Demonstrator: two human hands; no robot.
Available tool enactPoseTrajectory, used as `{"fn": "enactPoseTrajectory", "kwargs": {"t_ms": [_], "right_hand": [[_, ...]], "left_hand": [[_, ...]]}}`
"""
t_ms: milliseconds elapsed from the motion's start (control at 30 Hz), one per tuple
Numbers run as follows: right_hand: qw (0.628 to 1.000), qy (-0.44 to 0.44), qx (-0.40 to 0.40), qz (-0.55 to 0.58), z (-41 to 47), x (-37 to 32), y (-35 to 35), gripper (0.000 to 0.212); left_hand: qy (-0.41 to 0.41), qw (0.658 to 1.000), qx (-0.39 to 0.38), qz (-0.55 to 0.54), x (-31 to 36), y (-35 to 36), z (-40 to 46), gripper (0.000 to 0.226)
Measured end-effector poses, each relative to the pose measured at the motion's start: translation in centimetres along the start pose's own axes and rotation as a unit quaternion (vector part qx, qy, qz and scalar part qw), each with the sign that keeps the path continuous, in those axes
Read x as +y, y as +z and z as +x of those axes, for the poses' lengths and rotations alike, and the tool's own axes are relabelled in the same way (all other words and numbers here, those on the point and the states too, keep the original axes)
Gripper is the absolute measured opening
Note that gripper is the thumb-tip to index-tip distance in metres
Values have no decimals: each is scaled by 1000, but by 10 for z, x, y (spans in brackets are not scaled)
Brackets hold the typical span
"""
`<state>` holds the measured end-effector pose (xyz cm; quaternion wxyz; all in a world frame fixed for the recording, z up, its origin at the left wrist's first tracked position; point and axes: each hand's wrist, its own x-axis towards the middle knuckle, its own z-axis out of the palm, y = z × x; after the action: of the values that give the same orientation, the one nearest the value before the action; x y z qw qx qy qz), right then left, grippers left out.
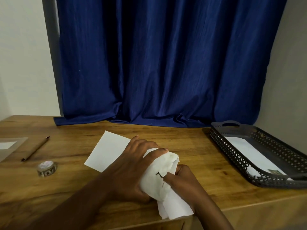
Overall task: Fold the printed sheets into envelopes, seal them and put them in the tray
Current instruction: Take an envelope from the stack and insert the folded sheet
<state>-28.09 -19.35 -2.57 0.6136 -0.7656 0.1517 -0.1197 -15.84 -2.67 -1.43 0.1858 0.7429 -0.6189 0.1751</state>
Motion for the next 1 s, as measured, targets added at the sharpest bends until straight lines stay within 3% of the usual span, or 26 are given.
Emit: {"fn": "enactPoseTrajectory", "kwargs": {"t_ms": [133, 567, 633, 700, 800, 900, 1000], "right_hand": [[1000, 15, -4, 15, 1, -3, 1, 26], [997, -21, 12, 73, -10, -1, -3, 34], [995, -29, 43, 90, -13, 1, -11, 22], [992, -69, 94, 38, -20, 2, -22, 16], [979, -159, 114, -62, -33, -2, -42, 53], [982, -146, 81, -90, -41, 0, -68, 78], [987, -125, 41, -88, -51, -4, -82, 48]], "left_hand": [[-2, 1000, 9, -20, 0, 2, 0, 113], [-38, 998, 50, 3, -14, 1, -2, 106], [-51, 997, 54, 17, -18, 0, -3, 107], [-66, 996, 59, 31, -22, 0, -3, 109], [-90, 993, 62, 45, -26, 0, -3, 113], [-93, 992, 70, 49, -27, 1, -3, 115], [-95, 991, 73, 55, -26, 1, -3, 115]]}}
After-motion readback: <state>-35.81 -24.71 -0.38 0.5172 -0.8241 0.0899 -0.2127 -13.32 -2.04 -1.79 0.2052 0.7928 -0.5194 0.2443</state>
